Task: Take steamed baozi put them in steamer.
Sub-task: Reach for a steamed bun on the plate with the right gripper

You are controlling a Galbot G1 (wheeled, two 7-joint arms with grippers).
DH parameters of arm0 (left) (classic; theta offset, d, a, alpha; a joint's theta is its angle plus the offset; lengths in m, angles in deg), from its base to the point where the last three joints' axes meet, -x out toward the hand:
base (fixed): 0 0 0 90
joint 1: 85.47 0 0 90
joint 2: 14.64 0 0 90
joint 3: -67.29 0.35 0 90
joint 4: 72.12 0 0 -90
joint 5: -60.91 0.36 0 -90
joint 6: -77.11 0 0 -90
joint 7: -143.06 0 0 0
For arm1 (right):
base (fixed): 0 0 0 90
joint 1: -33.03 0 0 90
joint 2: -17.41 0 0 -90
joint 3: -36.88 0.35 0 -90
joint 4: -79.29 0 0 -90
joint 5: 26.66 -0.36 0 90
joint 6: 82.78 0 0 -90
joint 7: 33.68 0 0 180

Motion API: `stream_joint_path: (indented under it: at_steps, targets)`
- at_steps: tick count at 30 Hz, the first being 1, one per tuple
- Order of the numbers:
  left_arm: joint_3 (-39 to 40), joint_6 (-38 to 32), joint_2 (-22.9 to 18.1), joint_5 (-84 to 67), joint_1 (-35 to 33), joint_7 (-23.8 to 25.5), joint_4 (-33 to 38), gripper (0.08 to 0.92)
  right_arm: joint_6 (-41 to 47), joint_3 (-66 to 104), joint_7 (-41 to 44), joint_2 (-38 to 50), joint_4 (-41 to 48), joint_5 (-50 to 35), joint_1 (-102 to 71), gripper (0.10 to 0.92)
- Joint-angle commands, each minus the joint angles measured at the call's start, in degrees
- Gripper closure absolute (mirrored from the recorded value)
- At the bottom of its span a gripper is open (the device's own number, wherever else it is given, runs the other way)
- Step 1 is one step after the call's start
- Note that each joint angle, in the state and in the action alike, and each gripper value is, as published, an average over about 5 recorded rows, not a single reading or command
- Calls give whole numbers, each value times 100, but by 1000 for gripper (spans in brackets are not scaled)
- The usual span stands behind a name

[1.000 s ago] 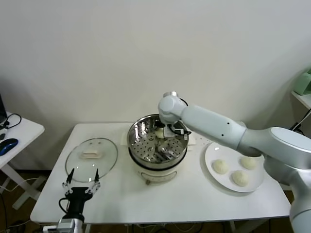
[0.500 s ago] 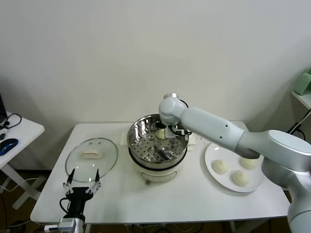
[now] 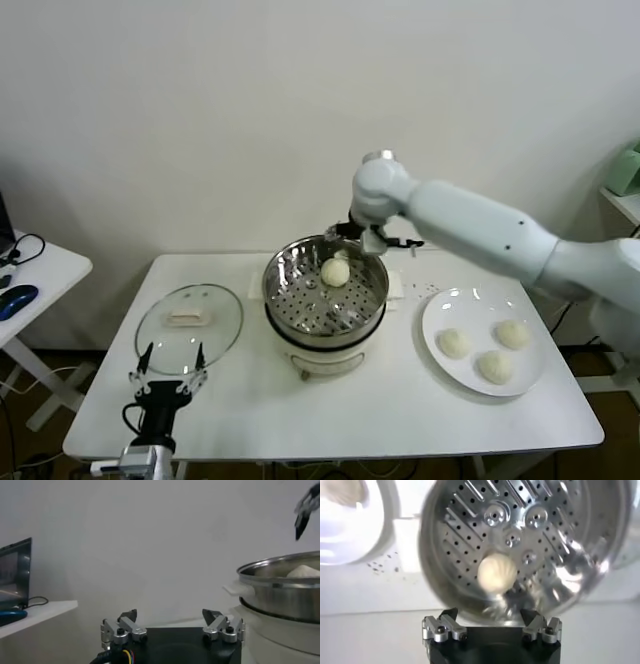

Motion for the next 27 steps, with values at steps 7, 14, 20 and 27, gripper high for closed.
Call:
stream_joint_path:
  at_steps: [7, 14, 20, 27]
  targets:
    - [238, -195, 315, -685, 75, -14, 214, 177, 3664, -940, -394, 3003, -673, -4547, 15, 203]
    - [298, -194, 356, -614, -22, 4, 265, 177, 3767, 463, -181, 3460, -566, -3457, -1923, 203]
    - [270, -197, 326, -545, -92, 3, 252, 177, 3709, 1172, -193, 3203, -219, -2776, -3110, 203]
    - [218, -196, 271, -470, -124, 2, 241, 177, 3656, 1070, -262, 2523, 354, -2462, -3278, 203]
